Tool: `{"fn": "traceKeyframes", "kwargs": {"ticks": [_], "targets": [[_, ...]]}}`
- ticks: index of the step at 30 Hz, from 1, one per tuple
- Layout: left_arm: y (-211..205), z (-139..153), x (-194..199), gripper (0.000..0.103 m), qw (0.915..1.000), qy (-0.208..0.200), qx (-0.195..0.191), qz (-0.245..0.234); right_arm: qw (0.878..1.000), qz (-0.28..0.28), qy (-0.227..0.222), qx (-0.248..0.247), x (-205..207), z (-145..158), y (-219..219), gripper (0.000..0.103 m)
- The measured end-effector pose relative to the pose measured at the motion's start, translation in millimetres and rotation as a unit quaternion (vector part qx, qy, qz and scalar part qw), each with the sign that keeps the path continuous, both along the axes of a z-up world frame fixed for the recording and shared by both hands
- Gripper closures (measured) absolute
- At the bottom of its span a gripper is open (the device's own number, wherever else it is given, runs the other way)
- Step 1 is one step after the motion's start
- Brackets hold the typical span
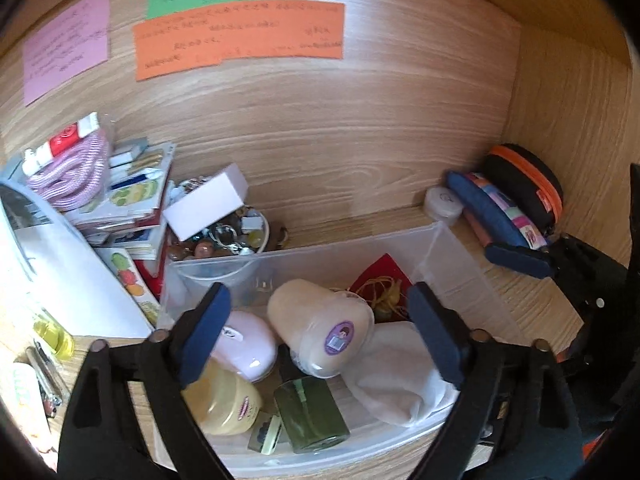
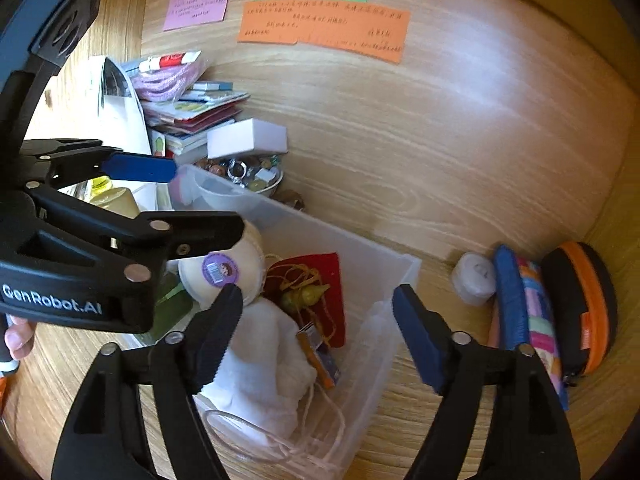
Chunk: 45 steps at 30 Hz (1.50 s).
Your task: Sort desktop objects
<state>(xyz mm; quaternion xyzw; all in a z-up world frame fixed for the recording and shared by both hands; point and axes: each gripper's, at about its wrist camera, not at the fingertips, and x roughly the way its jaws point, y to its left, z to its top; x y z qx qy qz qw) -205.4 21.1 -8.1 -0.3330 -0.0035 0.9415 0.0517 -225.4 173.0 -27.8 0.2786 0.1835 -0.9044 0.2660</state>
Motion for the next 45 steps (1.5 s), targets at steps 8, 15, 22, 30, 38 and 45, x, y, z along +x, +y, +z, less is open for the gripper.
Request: {"fn": "traceKeyframes", "kwargs": {"ticks": [8,15,22,30,38,45], "targets": [[-11,10,21,0.004,0.9997,-0.005,0.012,0.022,1.0,-0.024,0.007,0.002,15,8,11,0.018],[-13,21,55,0.004,0.999,0.017,0.023,0.034,0.999,-0.046,0.008,-0.013,38,15,25,0.009],[3,32,103,0.002,0.9952,0.087,-0.018,0.041,0.998,-0.058,0.014,-0.024,68,17,31,0.007],[11,31,149,0.001,0.9923,0.11,-0.029,0.048,0.995,-0.078,0.004,-0.064,101,11,43,0.003],[9,27,178,0.001,0.9893,0.12,-0.02,0.081,0.99,-0.1,0.007,-0.103,130,13,53,0.002],[8,18,184,0.001,0.9886,0.115,-0.008,0.096,0.986,-0.126,0.031,-0.107,149,18,57,0.0]]}}
